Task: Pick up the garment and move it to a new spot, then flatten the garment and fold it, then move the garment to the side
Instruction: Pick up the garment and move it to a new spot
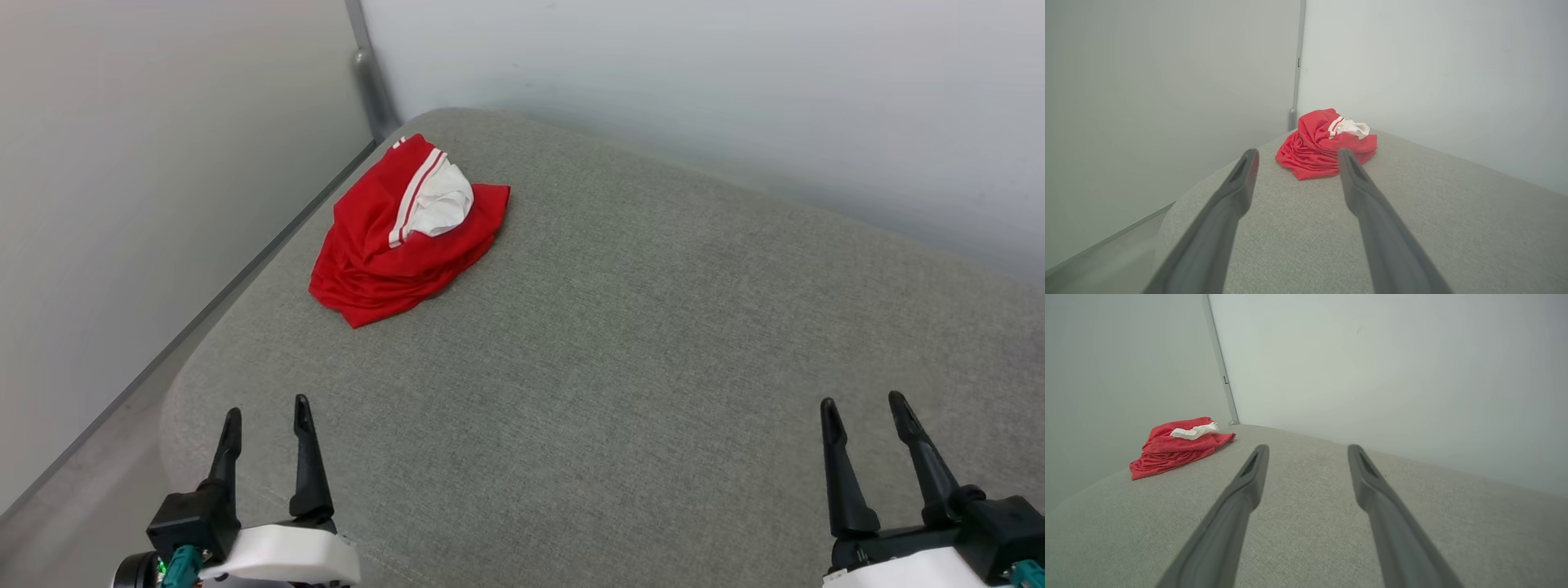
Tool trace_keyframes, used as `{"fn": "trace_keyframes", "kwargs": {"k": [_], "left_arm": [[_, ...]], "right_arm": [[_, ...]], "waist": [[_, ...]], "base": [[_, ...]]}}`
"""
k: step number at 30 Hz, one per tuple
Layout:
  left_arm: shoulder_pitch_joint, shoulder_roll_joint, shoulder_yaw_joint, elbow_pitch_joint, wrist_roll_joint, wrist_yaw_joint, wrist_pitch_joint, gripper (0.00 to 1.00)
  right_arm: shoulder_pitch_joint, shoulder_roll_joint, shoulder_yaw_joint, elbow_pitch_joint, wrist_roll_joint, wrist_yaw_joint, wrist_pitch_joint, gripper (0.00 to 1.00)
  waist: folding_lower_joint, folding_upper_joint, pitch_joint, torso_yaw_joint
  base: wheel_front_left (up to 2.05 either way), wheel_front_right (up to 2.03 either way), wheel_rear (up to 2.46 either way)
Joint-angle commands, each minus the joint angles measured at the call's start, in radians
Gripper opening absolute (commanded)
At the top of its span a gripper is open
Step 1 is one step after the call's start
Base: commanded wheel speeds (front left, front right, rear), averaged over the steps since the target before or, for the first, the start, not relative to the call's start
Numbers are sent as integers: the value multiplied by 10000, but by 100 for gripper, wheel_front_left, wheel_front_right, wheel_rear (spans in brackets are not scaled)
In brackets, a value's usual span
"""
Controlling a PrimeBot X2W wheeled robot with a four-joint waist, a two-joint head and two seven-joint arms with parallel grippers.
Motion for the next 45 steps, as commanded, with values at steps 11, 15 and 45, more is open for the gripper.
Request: {"fn": "trace_keyframes", "kwargs": {"k": [11,15,45], "left_arm": [[-1036,-9,983,82,-10,-670,-26,100],[-2329,47,1885,289,275,-1358,-26,100],[-9899,5670,179,5081,-3466,-2283,3917,100]], "right_arm": [[-275,13,61,-129,-352,-3,-21,100],[-507,13,15,-216,-595,-3,-23,100],[-2186,19,-1229,-1435,-1574,-3,-23,100]], "waist": [[0,0,448,-217],[0,0,929,-520],[0,0,5404,-2710]], "base": [[0,0,0],[0,0,0],[0,0,0]]}}
